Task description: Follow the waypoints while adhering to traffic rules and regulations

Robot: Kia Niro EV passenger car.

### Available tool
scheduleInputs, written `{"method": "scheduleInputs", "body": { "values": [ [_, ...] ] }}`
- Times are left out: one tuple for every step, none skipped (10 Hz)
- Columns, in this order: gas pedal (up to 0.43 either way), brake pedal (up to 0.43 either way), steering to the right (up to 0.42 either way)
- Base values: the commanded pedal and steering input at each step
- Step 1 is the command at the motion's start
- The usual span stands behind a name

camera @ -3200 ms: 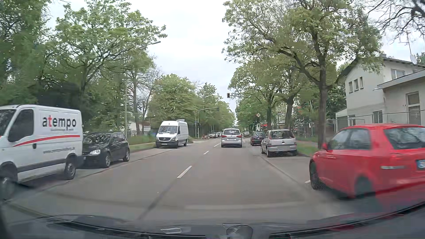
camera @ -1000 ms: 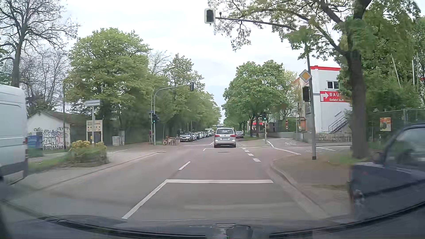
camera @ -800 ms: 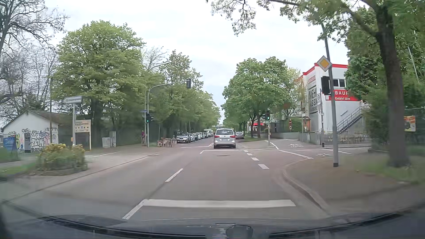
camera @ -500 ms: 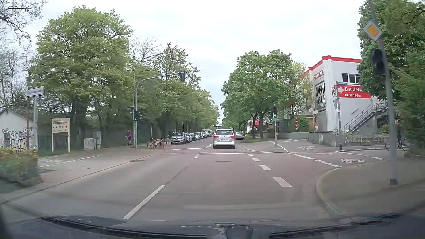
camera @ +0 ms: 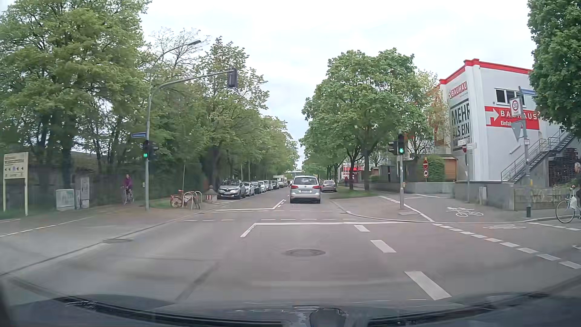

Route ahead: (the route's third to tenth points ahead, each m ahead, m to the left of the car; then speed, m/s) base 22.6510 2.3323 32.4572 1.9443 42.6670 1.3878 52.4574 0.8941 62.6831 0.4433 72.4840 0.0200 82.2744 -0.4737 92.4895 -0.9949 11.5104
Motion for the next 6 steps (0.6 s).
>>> {"method": "scheduleInputs", "body": {
  "values": [
    [0.067,0.000,0.003],
    [0.067,0.000,0.003],
    [0.067,0.000,0.003],
    [0.067,0.000,0.002],
    [0.067,0.000,0.002],
    [0.067,0.000,0.000]
  ]
}}
